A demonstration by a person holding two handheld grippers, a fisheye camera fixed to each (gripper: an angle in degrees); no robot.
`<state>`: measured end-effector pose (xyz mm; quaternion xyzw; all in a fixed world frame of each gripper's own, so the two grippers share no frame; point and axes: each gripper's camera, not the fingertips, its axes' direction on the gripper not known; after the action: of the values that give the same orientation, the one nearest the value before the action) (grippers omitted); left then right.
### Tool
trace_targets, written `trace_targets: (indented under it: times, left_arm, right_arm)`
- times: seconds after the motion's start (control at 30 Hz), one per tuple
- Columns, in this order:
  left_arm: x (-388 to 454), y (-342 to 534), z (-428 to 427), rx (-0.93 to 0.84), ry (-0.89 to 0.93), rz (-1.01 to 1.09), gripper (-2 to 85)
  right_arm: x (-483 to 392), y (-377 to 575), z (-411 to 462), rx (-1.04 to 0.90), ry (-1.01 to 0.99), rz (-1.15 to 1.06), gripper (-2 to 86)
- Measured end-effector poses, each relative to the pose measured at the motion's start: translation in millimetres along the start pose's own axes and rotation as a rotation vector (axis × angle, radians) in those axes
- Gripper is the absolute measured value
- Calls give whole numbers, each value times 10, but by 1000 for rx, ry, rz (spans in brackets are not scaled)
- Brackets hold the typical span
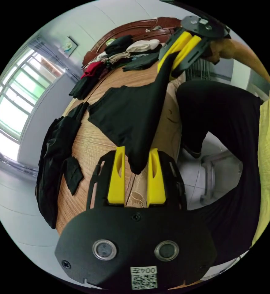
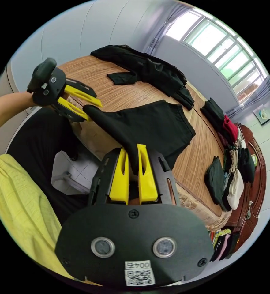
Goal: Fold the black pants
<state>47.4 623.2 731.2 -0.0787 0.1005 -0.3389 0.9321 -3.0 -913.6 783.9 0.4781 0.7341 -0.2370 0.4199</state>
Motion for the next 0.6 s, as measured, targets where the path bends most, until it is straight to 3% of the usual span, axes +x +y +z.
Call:
trace_targets:
  times: [0.17, 0.6]
  left_arm:
    - [252, -272, -92, -11, -21, -44, 26]
    - [248, -738, -1000, 72, 187, -42, 8]
  right_arm:
    - [47, 8, -63, 16, 27, -12, 45]
    - [474, 353, -711, 122, -15, -79, 47]
